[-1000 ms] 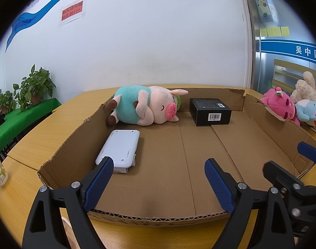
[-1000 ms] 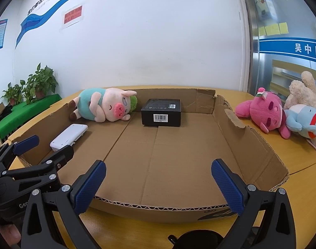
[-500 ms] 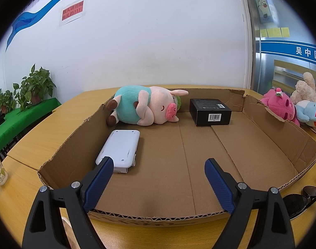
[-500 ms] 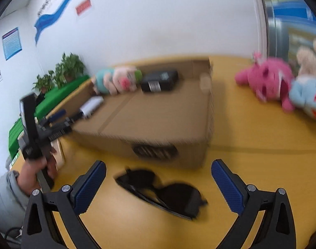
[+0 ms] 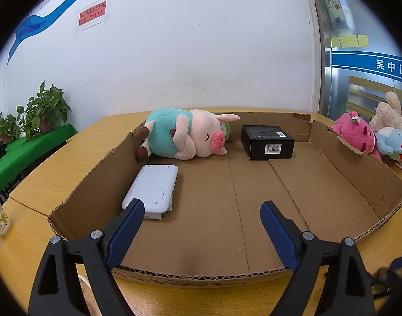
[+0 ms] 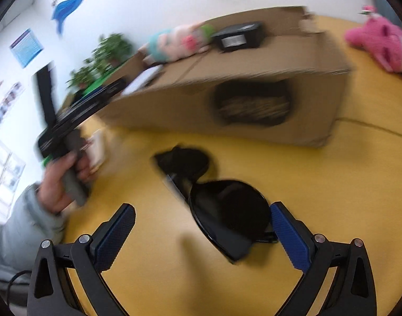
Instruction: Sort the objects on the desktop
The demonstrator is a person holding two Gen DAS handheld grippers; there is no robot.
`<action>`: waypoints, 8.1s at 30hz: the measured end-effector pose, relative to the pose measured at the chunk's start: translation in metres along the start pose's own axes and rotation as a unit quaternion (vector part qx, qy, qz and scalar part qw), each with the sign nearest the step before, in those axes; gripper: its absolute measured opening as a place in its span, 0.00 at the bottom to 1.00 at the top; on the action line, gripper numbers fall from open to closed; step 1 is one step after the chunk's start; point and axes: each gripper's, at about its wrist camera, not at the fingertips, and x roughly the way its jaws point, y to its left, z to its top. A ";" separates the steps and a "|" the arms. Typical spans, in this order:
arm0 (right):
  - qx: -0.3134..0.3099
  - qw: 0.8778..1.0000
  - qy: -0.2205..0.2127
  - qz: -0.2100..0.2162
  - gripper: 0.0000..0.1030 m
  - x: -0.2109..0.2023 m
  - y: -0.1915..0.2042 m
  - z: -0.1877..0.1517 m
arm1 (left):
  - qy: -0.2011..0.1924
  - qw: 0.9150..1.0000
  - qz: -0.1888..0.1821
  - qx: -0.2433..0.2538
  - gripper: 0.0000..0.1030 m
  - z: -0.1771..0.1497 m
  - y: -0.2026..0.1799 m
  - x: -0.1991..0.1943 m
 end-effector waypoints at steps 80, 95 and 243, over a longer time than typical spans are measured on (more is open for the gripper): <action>0.071 0.995 0.009 0.066 0.67 0.010 0.097 -0.056 | 0.311 0.897 -0.315 -0.017 0.53 -0.032 0.034 -0.099; 0.107 0.982 0.039 0.150 0.52 0.024 0.119 -0.070 | 0.390 0.852 -0.347 -0.022 0.29 -0.097 0.043 -0.116; 0.082 0.992 -0.060 0.080 0.99 0.045 0.121 0.012 | 0.276 0.909 -0.295 -0.103 0.62 -0.007 0.064 -0.017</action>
